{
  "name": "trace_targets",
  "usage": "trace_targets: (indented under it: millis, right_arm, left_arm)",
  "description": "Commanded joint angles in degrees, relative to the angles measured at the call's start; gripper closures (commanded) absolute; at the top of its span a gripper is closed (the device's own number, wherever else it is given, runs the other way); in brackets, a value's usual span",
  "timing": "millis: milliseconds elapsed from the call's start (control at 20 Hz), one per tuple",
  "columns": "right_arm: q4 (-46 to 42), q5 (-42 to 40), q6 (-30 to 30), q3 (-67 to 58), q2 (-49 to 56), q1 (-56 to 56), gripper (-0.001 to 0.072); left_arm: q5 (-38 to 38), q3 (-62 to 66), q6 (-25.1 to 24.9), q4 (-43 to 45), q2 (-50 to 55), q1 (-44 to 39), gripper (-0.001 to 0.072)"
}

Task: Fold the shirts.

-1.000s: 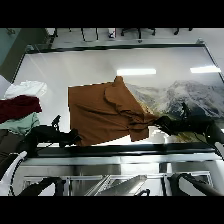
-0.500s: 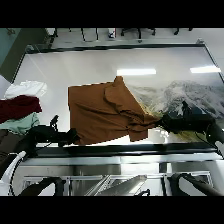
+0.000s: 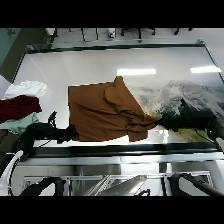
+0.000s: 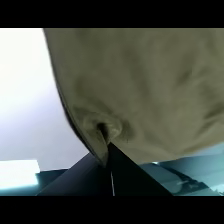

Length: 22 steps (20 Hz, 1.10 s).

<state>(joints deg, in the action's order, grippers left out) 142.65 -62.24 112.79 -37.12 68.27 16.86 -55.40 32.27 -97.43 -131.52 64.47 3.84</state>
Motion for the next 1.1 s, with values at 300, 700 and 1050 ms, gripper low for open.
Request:
trace_targets:
  millis: [300, 700, 1050]
  right_arm:
    - [23.26, -24.79, -8.76, -57.48, -10.84, 17.31, 0.0691]
    - [15.93, -0.15, -9.18, -80.32, -21.20, 20.52, 0.0691]
    - [15.04, -5.77, -9.31, -71.84, -19.50, 20.09, 0.0691]
  left_arm:
    - [-7.34, 66.58, 6.40, 0.15, -20.70, 6.99, 0.0695]
    - [-17.51, 105.20, 13.57, 4.22, -11.93, 19.89, 0.0694]
    - [-6.54, 66.42, 6.75, 4.55, -16.13, 14.58, 0.0695]
